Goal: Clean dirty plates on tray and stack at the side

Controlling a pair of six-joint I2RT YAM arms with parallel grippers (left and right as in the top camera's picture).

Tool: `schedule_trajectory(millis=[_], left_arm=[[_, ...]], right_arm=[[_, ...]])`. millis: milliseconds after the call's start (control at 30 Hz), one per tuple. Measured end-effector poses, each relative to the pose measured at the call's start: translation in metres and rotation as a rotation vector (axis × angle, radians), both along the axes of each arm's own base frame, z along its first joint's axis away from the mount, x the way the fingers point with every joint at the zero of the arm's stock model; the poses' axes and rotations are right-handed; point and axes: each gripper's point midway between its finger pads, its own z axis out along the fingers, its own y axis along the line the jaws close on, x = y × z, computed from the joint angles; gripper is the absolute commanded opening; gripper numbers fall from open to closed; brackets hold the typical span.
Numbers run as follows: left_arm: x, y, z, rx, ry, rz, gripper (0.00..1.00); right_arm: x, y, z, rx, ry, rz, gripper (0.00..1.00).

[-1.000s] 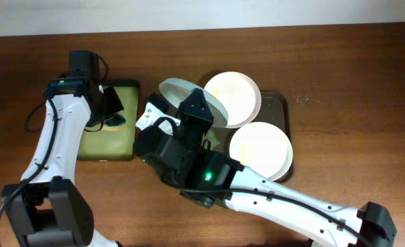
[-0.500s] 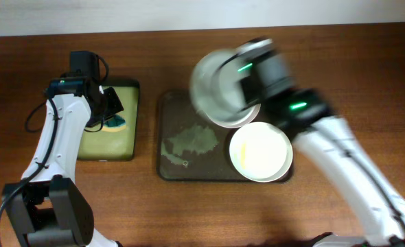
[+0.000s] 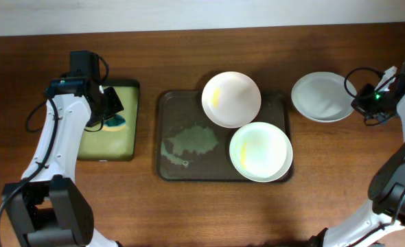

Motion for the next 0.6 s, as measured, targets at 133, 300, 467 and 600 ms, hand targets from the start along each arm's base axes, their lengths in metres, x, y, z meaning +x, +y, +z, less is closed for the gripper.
schedule_trajectory(millis=[133, 300, 467, 600], left_arm=[[0.000, 0.000, 0.000, 0.000, 0.000, 0.000, 0.00], [0.005, 0.001, 0.000, 0.004, -0.016, -0.007, 0.00], [0.016, 0.020, -0.045, 0.001, 0.051, 0.025, 0.00], [0.026, 0.025, -0.064, -0.029, 0.050, 0.024, 0.00]], right_arm=[[-0.004, -0.002, -0.002, 0.005, 0.024, -0.048, 0.65], [-0.010, 0.018, 0.035, 0.085, -0.026, -0.074, 0.67], [-0.021, 0.112, 0.108, 0.174, -0.129, 0.160, 0.67], [-0.017, 0.177, 0.108, 0.201, -0.112, 0.329, 0.71]])
